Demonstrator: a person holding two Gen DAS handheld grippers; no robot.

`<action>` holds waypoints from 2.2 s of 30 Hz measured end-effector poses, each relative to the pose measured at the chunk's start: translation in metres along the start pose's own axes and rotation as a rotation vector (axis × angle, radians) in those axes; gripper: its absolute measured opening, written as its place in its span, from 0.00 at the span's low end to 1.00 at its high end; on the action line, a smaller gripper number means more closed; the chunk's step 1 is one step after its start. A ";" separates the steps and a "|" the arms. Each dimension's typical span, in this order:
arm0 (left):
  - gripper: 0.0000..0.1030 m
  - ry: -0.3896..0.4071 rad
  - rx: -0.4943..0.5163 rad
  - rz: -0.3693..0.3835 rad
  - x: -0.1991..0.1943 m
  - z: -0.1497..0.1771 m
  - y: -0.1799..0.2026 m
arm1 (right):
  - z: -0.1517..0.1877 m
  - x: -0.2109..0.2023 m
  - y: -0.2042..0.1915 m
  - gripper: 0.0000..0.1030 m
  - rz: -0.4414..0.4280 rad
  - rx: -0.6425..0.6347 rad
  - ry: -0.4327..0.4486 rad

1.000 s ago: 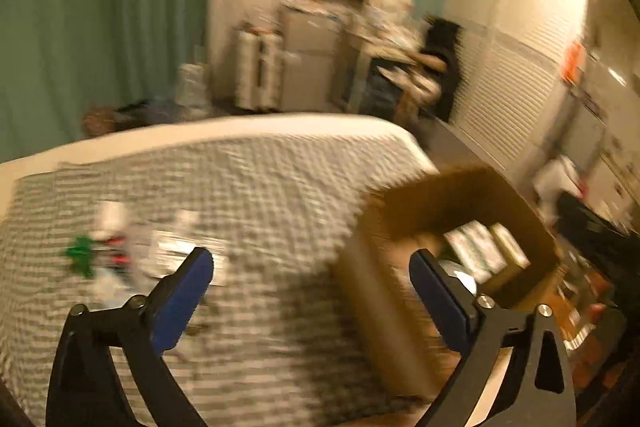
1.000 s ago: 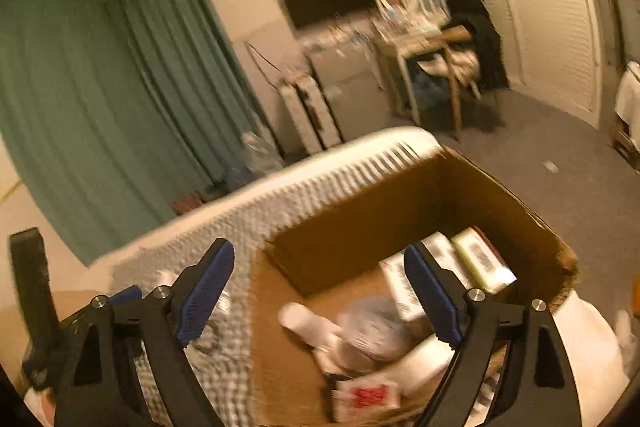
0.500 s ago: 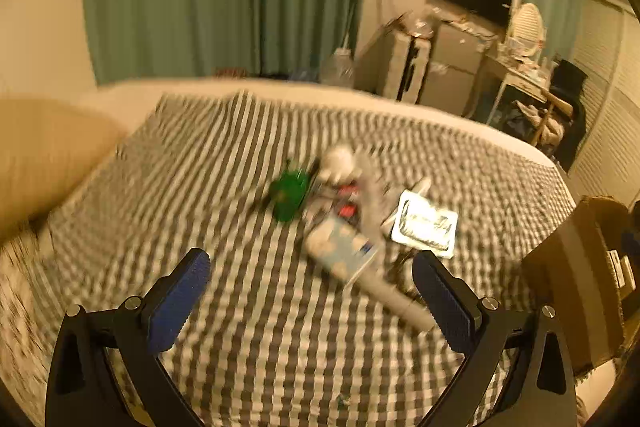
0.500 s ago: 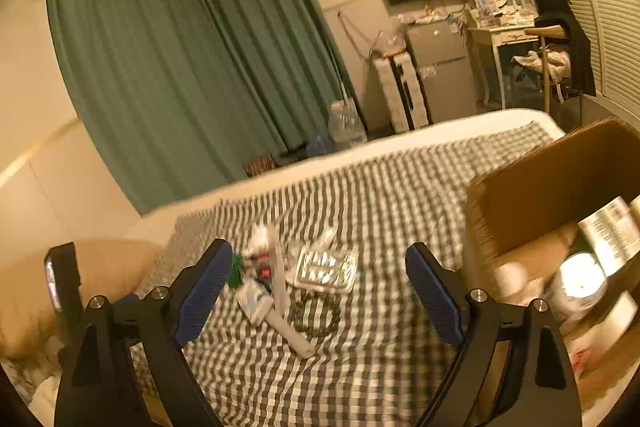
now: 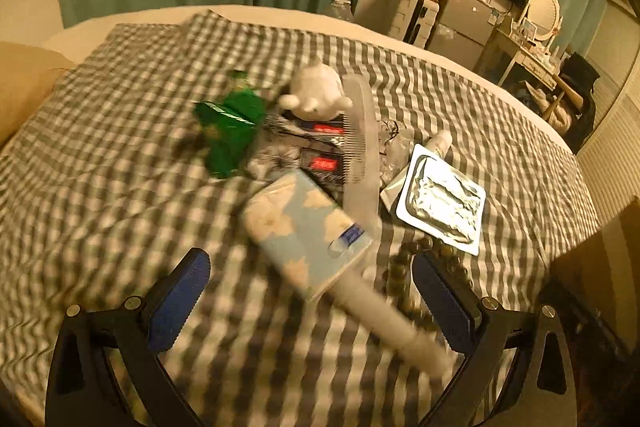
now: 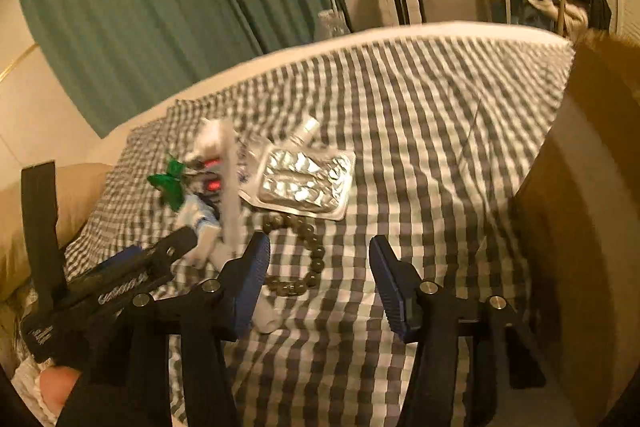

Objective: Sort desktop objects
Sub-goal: 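Grasp the blue floral tissue pack with the left tool while the right tool grasps the bead bracelet, then carry tissue pack and bracelet over the cardboard box and open both tools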

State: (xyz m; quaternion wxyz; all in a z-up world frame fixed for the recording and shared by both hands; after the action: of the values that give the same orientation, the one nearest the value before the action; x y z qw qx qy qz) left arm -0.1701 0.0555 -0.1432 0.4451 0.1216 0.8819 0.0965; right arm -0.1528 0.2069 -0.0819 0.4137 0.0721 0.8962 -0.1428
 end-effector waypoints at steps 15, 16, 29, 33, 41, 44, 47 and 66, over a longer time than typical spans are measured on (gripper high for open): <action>0.70 -0.005 -0.104 0.076 0.021 0.002 -0.027 | 0.013 0.076 -0.016 0.16 0.079 -0.147 -0.173; 0.70 0.001 -0.108 0.081 0.017 0.003 -0.029 | 0.014 0.074 -0.018 0.11 0.082 -0.164 -0.174; 0.69 0.071 -0.091 0.085 -0.057 0.007 -0.041 | 0.021 -0.004 -0.042 0.11 -0.106 -0.173 -0.072; 0.69 0.097 -0.073 0.080 -0.080 0.010 -0.040 | 0.014 -0.020 -0.040 0.11 -0.134 -0.127 -0.047; 0.69 0.125 -0.042 0.107 -0.119 0.020 -0.017 | -0.006 -0.080 -0.017 0.11 -0.133 -0.077 0.044; 0.69 0.139 0.007 0.127 -0.131 0.019 0.006 | -0.019 -0.109 -0.010 0.11 -0.124 -0.085 0.092; 0.69 0.148 0.058 0.170 -0.142 0.014 0.038 | -0.034 -0.142 -0.004 0.11 -0.098 -0.107 0.153; 0.69 0.013 0.427 0.530 -0.142 0.041 0.338 | -0.090 -0.226 0.159 0.11 0.211 -0.017 0.252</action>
State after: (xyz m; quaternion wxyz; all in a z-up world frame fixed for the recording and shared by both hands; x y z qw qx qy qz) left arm -0.0122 0.3372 0.0355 0.3636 0.4363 0.8227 0.0225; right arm -0.0324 0.3842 0.1147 0.3116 0.1797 0.9296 -0.0806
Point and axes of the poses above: each gripper's, at about its wrist camera, not at the fingertips, and x roughly the way its jaws point, y to its right, z to its underside, the point moved 6 cm from there along x, roughly the way its jaws point, and after that the axes turned 8 degrees about z, right-handed, at the moved point
